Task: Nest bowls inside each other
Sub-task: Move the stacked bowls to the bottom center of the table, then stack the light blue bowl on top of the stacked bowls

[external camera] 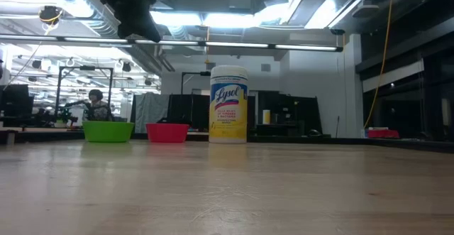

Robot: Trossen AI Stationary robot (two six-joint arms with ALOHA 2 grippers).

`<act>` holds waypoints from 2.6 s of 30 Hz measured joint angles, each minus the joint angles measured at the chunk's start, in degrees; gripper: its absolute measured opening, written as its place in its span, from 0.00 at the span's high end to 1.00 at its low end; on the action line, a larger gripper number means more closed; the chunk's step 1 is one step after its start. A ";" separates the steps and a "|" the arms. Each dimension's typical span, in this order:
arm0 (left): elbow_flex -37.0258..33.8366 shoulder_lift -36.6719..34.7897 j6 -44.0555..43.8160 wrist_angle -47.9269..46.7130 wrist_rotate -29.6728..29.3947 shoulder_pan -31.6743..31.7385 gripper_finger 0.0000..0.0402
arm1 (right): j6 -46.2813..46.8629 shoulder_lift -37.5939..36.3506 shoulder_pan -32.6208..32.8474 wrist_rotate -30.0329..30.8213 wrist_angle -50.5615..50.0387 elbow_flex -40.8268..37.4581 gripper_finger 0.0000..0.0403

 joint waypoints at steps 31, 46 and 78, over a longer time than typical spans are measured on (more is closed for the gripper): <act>0.00 1.08 1.18 0.03 0.31 0.02 0.96 | 0.20 10.95 -2.91 -14.85 4.99 0.00 1.00; 0.00 1.08 2.36 0.04 0.93 0.02 0.96 | -16.93 13.22 -17.06 -8.16 5.27 -0.02 1.00; 0.00 1.06 2.71 6.46 3.65 0.04 0.96 | -51.86 -16.16 -24.97 16.62 15.13 8.62 0.66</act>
